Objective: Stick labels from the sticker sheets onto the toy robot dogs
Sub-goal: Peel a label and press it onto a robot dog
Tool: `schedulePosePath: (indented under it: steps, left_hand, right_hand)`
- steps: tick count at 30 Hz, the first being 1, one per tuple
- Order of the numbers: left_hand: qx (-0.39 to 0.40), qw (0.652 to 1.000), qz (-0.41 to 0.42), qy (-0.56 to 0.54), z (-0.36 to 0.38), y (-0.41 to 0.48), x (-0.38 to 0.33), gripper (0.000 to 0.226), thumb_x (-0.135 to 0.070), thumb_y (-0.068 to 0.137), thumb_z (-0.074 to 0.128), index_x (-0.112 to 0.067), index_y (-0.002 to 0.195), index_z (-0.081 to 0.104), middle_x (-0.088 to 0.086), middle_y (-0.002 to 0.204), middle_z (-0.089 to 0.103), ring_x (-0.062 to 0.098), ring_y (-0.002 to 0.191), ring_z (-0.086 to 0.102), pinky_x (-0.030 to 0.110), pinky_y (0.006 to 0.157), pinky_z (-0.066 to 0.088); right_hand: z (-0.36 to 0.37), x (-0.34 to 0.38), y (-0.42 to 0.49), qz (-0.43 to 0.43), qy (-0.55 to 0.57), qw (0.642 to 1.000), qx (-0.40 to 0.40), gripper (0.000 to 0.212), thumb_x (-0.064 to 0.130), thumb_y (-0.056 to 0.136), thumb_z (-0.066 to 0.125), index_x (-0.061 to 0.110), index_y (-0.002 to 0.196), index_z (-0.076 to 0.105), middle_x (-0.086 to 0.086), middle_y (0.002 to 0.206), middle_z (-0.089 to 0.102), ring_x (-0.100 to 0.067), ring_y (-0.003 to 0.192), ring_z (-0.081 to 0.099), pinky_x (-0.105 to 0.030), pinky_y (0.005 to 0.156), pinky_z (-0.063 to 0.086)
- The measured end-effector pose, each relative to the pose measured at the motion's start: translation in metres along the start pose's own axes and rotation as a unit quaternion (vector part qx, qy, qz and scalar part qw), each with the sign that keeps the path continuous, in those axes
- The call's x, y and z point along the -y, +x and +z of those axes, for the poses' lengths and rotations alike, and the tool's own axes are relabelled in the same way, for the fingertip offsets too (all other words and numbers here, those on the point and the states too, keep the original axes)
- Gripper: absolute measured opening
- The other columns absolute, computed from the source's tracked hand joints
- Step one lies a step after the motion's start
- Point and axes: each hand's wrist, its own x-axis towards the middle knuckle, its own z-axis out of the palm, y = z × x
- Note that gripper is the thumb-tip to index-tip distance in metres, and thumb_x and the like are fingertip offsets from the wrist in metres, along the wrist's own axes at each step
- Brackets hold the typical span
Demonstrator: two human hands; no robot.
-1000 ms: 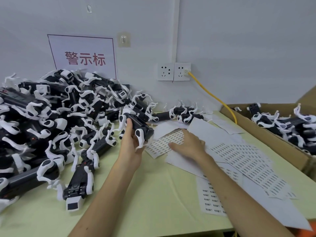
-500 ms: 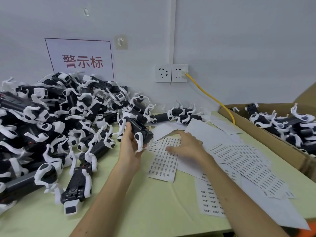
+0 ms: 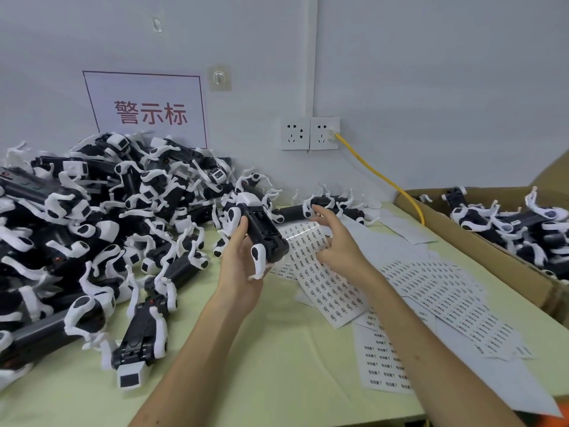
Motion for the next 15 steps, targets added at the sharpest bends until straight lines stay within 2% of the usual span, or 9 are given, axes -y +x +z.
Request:
schedulePosePath:
  steps: [2, 5, 6, 9, 11, 13, 15]
  left_hand:
    - [0.010, 1.000, -0.010, -0.011, -0.002, 0.000, 0.000, 0.075, -0.060, 0.074, 0.073, -0.010, 0.130, 0.070, 0.015, 0.131, 0.070, 0.033, 0.120, 0.068, 0.046, 0.108, 0.046]
    - [0.027, 0.999, -0.025, -0.034, -0.006, 0.003, 0.002, 0.068, -0.059, 0.074, 0.076, -0.009, 0.120, 0.076, 0.017, 0.133, 0.069, 0.035, 0.129, 0.062, 0.048, 0.118, 0.039]
    - [0.032, 0.998, -0.029, -0.045, -0.007, 0.003, 0.003, 0.066, -0.059, 0.074, 0.077, -0.010, 0.119, 0.077, 0.017, 0.135, 0.068, 0.035, 0.130, 0.061, 0.047, 0.116, 0.041]
    - [0.054, 0.994, -0.030, -0.089, -0.007, 0.005, 0.001, 0.071, -0.055, 0.065, 0.090, -0.014, 0.122, 0.076, 0.013, 0.136, 0.067, 0.034, 0.121, 0.067, 0.044, 0.101, 0.046]
    - [0.065, 0.991, -0.026, -0.109, -0.008, 0.006, 0.001, 0.074, -0.052, 0.053, 0.098, -0.015, 0.114, 0.078, 0.012, 0.128, 0.069, 0.030, 0.109, 0.069, 0.043, 0.100, 0.044]
    - [0.084, 0.988, -0.031, -0.126, -0.008, 0.007, 0.001, 0.072, -0.051, 0.053, 0.099, -0.013, 0.111, 0.079, 0.015, 0.125, 0.067, 0.030, 0.105, 0.068, 0.042, 0.096, 0.050]
    - [0.092, 0.987, -0.032, -0.127, -0.009, 0.008, 0.002, 0.071, -0.051, 0.057, 0.097, -0.012, 0.113, 0.077, 0.018, 0.125, 0.065, 0.031, 0.104, 0.067, 0.042, 0.087, 0.057]
  right_hand:
    - [0.002, 0.000, 0.000, -0.008, 0.012, 1.000, 0.003, 0.092, -0.020, 0.082, 0.046, 0.039, 0.153, 0.036, 0.009, 0.147, 0.045, -0.023, 0.066, 0.059, -0.027, 0.052, 0.045]
    - [0.005, 0.002, 0.001, -0.019, 0.007, 1.000, -0.015, 0.082, -0.016, 0.086, 0.049, 0.035, 0.151, 0.042, 0.006, 0.148, 0.046, -0.025, 0.071, 0.059, -0.035, 0.058, 0.050]
    - [0.006, 0.003, 0.001, -0.021, 0.008, 0.999, -0.025, 0.078, -0.013, 0.088, 0.051, 0.034, 0.150, 0.043, 0.005, 0.147, 0.047, -0.024, 0.073, 0.062, -0.036, 0.062, 0.052]
    - [0.008, 0.003, 0.000, -0.034, -0.016, 0.998, -0.055, 0.065, 0.002, 0.093, 0.062, 0.034, 0.148, 0.045, 0.007, 0.140, 0.050, -0.002, 0.084, 0.063, -0.014, 0.065, 0.050]
    - [0.011, 0.002, -0.001, -0.054, -0.056, 0.995, -0.055, 0.062, 0.012, 0.094, 0.070, 0.033, 0.147, 0.045, 0.010, 0.140, 0.046, 0.008, 0.095, 0.057, -0.006, 0.071, 0.046]
    - [0.014, 0.002, -0.002, -0.075, -0.077, 0.993, -0.046, 0.061, 0.016, 0.091, 0.075, 0.027, 0.144, 0.048, 0.007, 0.143, 0.042, 0.000, 0.113, 0.056, -0.008, 0.083, 0.046]
    - [0.016, 0.002, -0.002, -0.119, -0.095, 0.987, -0.056, 0.052, 0.013, 0.087, 0.079, 0.019, 0.135, 0.059, 0.003, 0.140, 0.045, -0.006, 0.124, 0.050, -0.012, 0.101, 0.037]
